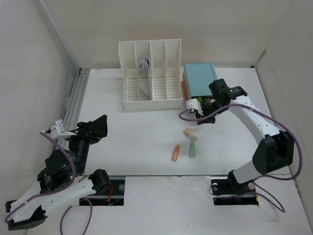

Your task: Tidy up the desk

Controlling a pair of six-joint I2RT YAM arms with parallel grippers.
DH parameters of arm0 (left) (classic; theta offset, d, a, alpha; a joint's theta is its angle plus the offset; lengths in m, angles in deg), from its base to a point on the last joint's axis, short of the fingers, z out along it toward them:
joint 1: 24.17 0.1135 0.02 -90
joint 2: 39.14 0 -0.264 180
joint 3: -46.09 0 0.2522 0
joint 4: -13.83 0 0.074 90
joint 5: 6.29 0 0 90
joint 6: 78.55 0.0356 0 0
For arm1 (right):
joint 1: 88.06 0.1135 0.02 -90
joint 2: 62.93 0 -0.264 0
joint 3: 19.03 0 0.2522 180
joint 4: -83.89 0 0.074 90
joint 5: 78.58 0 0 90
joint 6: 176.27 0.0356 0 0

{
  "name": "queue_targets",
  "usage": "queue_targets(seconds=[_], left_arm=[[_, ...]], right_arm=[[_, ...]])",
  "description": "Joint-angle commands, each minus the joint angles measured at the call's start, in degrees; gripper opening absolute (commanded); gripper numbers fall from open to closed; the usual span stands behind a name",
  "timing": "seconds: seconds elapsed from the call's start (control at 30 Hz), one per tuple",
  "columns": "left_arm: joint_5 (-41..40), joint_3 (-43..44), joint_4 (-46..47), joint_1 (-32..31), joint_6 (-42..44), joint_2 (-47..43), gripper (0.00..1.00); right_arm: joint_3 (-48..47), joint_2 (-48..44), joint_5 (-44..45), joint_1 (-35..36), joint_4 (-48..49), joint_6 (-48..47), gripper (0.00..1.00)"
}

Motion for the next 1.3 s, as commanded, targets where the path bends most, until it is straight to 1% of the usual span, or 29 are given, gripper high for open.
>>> queue_targets(seconds=[0.0,0.03,0.07,0.1,0.13,0.17,0.2,0.27,0.43,0.57,0.63,0.67,0.7,0.77,0.8,0.83,0.87,0.9,0.93,0.97,1.0,1.03,1.07,1.1,1.13,1.17,1.2,1.23,1.27], left_arm=[[0.1,-0.2,1.7,-0.2,1.1,-0.1,0.96],[0.1,-0.2,1.7,-0.2,1.1,-0.1,0.96],[0.1,-0.2,1.7,-0.2,1.1,-0.1,0.96],[0.1,-0.2,1.7,-0.2,1.1,-0.1,0.96],[0.1,-0.2,1.7,-0.2,1.1,-0.1,0.96],[0.1,-0.2,1.7,-0.2,1.1,-0.1,0.96],[0.1,-0.2,2.3,-0.2,1.1,-0.1,0.96],[0.1,-0.2,2.3,-0.2,1.1,-0.1,0.96],[0.1,-0.2,2.3,-0.2,1.1,-0.1,0.96],[0.1,-0.2,2.3,-0.2,1.1,-0.1,0.96],[0.1,-0.2,2.3,-0.2,1.1,0.4,0.96],[0.1,-0.2,2.3,-0.2,1.1,0.4,0.96],[0.1,-0.2,2.3,-0.2,1.1,0.4,0.96],[0.1,-0.2,2.3,-0.2,1.1,0.9,0.96],[1.0,-0.2,2.3,-0.2,1.1,0.9,0.96],[1.5,-0.7,3.8,-0.2,1.8,1.5,0.96],[3.0,-0.8,4.3,-0.2,2.4,2.1,0.96],[4.3,-0.8,4.8,-0.2,2.4,2.7,0.95],[6.1,-0.8,5.3,-0.2,2.4,3.5,0.86],[9.7,-0.8,6.0,-0.2,0.9,6.0,0.81],[12.0,-0.8,6.0,-0.2,-0.4,7.8,0.72],[14.7,-1.3,6.9,-0.2,-1.4,9.8,0.59],[19.9,-1.3,8.7,-0.2,-3.9,14.7,0.17],[22.4,-2.0,9.7,-0.2,-5.4,17.6,0.0],[24.9,-2.0,11.1,-0.2,-6.5,20.6,0.0],[27.2,-2.0,13.2,-0.2,-7.2,23.8,0.0],[30.9,-2.6,17.8,-0.2,-8.4,30.3,0.0],[32.5,-2.6,21.0,-0.2,-9.9,33.6,0.0],[33.7,-3.2,24.3,-0.2,-10.7,36.9,0.0]], right_arm=[[3.4,0.2,3.5,-0.2,5.7,6.4,0.0],[5.0,-1.0,5.5,-0.2,10.0,9.4,0.0],[6.3,-1.0,9.5,-0.2,14.0,12.0,0.0],[7.2,-1.0,11.5,-0.2,20.3,14.0,0.0],[7.8,-1.0,13.6,-0.2,22.6,16.7,0.0],[7.8,0.5,17.2,-0.2,24.6,18.0,0.0],[7.3,1.5,18.5,-0.2,26.9,18.7,0.0],[6.5,4.0,21.0,-0.2,29.3,20.5,0.0],[5.8,5.8,26.4,-0.2,39.1,23.1,0.0],[4.0,9.3,29.9,-0.2,42.5,24.4,0.0],[4.6,9.3,32.3,-0.2,45.1,25.6,0.0],[4.6,9.3,33.3,-0.2,47.9,26.3,0.0],[6.2,9.3,34.0,-0.2,49.5,27.0,0.0],[6.3,8.7,34.0,-0.2,50.1,27.0,0.0],[6.3,8.0,34.0,-0.2,48.9,27.0,0.0],[6.9,8.0,33.4,-0.2,48.9,27.0,0.0],[7.8,6.0,32.0,-0.2,48.9,27.0,0.0],[7.8,4.9,30.2,-0.2,45.8,27.0,0.0],[7.8,3.4,28.4,-0.2,44.0,27.0,0.0],[7.8,-0.1,26.2,-0.2,41.7,26.4,0.0],[7.8,-2.4,22.6,-0.2,40.0,26.4,0.04],[8.8,-5.0,22.6,-0.2,40.5,27.6,0.14],[11.2,-10.4,25.0,-0.2,45.6,31.9,0.48],[12.9,-13.2,27.8,-0.2,45.6,35.5,0.83],[14.7,-15.9,31.0,-0.2,52.3,38.7,1.0],[16.4,-18.3,34.3,-0.2,55.2,44.1,1.0],[17.7,-21.1,36.9,-0.2,56.8,46.3,1.0],[17.7,-21.2,38.6,-0.7,56.8,48.6,1.0],[16.6,-21.7,37.0,-1.7,54.9,50.1,0.98]])
